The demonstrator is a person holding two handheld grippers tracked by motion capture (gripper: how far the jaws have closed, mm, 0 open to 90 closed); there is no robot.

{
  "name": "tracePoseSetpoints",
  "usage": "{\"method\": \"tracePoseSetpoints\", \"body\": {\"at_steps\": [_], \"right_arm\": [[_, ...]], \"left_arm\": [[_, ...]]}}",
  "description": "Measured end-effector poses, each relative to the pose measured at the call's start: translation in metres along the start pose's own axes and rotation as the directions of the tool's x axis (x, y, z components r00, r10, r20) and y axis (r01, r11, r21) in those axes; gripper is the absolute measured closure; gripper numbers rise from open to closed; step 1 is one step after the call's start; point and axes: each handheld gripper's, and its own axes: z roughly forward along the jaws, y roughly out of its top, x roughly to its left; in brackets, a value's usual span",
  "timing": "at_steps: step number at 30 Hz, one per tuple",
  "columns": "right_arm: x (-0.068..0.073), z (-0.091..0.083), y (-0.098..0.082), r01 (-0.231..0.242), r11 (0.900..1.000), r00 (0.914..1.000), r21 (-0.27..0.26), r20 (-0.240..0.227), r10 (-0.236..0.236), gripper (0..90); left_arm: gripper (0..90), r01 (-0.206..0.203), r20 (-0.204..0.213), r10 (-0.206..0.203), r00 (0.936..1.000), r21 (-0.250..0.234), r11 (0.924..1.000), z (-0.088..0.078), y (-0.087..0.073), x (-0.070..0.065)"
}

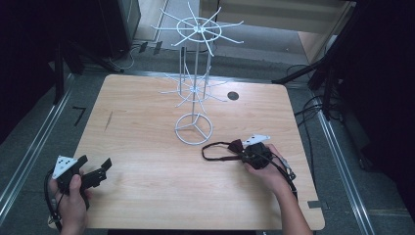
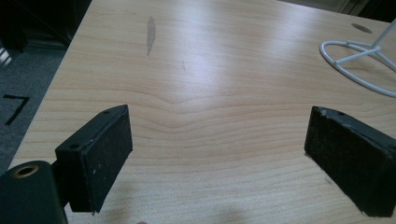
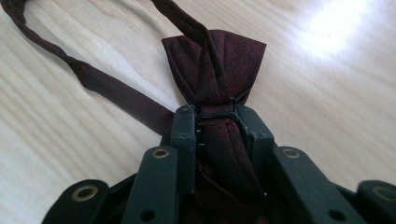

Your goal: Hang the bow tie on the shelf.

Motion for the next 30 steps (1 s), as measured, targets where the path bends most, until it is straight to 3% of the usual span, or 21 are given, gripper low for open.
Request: {"method": "tracePoseSetpoints", "body": {"at_steps": [1,3,6,10,11,14,16,23,28,30], "right_arm": [[0.0,-0.002,-0.002,-0.003,1.0,0.9998,-0.003,0.019,0.003,63.2],[-0.001,-0.005,-0.004,-0.027,0.999,0.9993,-0.019,0.026,0.028,34.1],[-0.001,-0.015,-0.001,-0.049,0.995,0.9986,-0.084,-0.024,0.047,14.7],[0.005,-0.021,0.007,-0.008,0.993,0.9983,-0.115,-0.059,0.001,9.0],[0.01,-0.021,0.014,0.03,0.993,0.9966,-0.118,-0.072,-0.039,7.1],[0.014,-0.018,0.02,0.044,0.992,0.9953,-0.116,-0.081,-0.053,5.4],[0.022,-0.009,0.03,0.058,0.993,0.9905,-0.099,-0.119,-0.069,2.4],[0.038,0.014,0.046,0.099,0.994,0.9819,-0.053,-0.157,-0.106,0.6],[0.045,0.023,0.052,0.126,0.992,0.9713,-0.019,-0.2,-0.128,0.0],[0.047,0.027,0.05,0.159,0.987,0.9662,0.012,-0.208,-0.153,1.7]], "left_arm": [[8.4,0.0,0.0,0.0,1.0,0.001,1.0,0.0,0.0,0.0],[8.4,-0.001,0.0,0.001,1.0,0.001,1.0,0.0,0.0,0.0],[8.4,-0.002,-0.001,0.002,1.0,0.002,1.0,0.0,0.0,0.0],[8.4,-0.005,-0.002,0.005,1.0,0.004,1.0,0.0,0.0,0.0],[8.4,-0.004,-0.001,0.004,1.0,0.004,1.0,0.0,0.0,0.0],[8.4,-0.004,-0.001,0.004,1.0,0.004,1.0,0.0,0.0,0.0],[8.4,-0.002,0.001,0.002,1.0,0.004,1.0,0.0,0.0,0.0],[8.4,0.002,0.004,-0.002,1.0,0.005,1.0,0.0,0.0,0.001],[8.4,0.005,0.006,-0.005,1.0,0.007,1.0,0.0,0.0,0.001],[8.4,0.005,0.007,-0.005,1.0,0.006,1.0,0.0,0.0,0.001]]}}
